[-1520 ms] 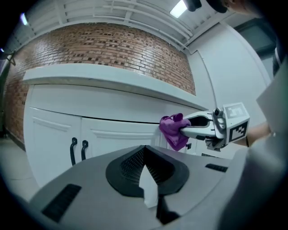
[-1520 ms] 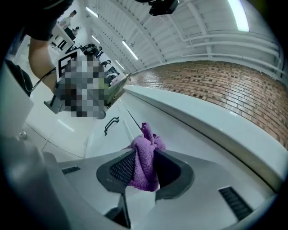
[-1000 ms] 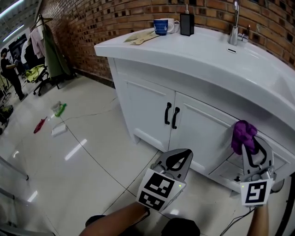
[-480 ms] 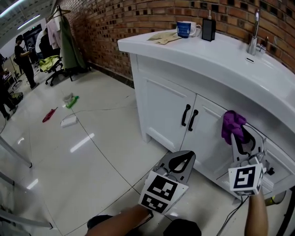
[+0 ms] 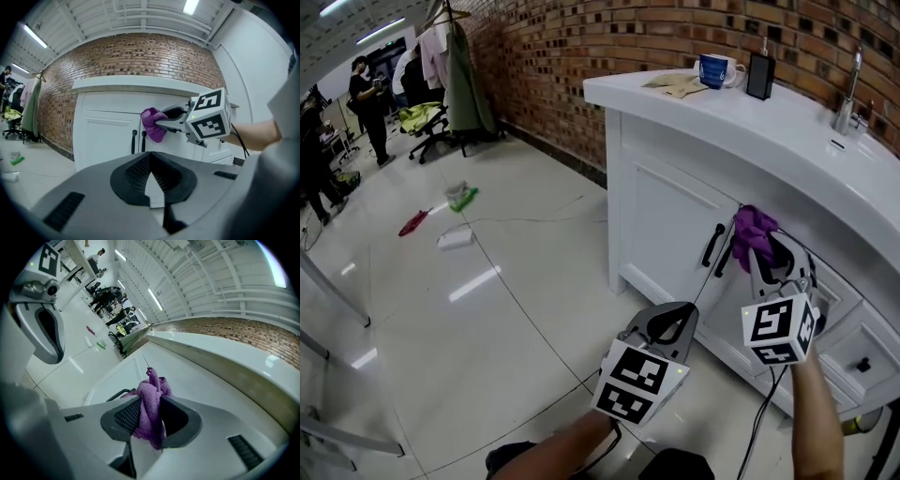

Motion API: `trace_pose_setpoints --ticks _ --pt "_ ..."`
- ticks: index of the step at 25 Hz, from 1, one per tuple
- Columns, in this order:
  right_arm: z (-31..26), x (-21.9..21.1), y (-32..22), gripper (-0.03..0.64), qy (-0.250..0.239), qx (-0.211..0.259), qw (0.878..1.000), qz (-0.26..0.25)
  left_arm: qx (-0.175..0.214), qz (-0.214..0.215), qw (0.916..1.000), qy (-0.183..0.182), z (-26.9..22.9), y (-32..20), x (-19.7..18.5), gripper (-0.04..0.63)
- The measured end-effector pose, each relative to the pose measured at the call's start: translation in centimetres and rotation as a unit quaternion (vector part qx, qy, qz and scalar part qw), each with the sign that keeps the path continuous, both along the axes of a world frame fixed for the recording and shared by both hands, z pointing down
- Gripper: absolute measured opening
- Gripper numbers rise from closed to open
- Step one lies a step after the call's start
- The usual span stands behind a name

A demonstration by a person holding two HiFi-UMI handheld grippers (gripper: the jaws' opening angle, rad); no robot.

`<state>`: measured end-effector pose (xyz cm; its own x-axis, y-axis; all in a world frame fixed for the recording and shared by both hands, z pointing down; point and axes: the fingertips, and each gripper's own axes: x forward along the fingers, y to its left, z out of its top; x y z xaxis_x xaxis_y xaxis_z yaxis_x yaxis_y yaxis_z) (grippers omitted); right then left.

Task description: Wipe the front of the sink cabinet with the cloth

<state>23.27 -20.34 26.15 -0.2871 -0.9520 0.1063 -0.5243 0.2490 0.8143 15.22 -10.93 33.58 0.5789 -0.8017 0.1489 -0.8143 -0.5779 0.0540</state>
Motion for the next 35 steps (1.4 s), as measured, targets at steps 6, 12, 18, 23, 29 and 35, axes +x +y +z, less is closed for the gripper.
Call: trace_pose_setpoints --ticks 6,12,18,23,29,35 --pt "1.6 -3.6 -2.0 0.114 -0.050 -0.056 0.997 -0.030 -0.015 -0.024 0.9996 -0.007 1.1 -1.0 -3.3 0.005" --pt "3.6 -3.6 -1.8 0.114 0.013 -0.037 0.999 -0.014 -0.025 -0.030 0.9991 -0.018 2.8 -0.8 -3.8 0.005" --pt "3.9 0.3 -0.2 0.114 0.055 -0.011 0.998 0.027 -0.028 -0.008 0.9993 -0.025 4.2 -0.3 -1.4 0.005" --pt "4.4 4.5 2.2 0.114 0.076 -0.003 0.995 0.063 -0.017 0.018 0.9994 -0.026 4.6 0.0 1.4 0.005" --pt "4.2 9.6 5.5 0.114 0.081 0.001 0.991 0.105 -0.008 0.050 0.9985 -0.022 4.6 0.2 4.9 0.005" --pt "3.4 13.7 8.6 0.114 0.073 0.019 0.987 0.142 -0.009 0.069 0.9974 -0.016 5.3 0.2 7.4 0.005"
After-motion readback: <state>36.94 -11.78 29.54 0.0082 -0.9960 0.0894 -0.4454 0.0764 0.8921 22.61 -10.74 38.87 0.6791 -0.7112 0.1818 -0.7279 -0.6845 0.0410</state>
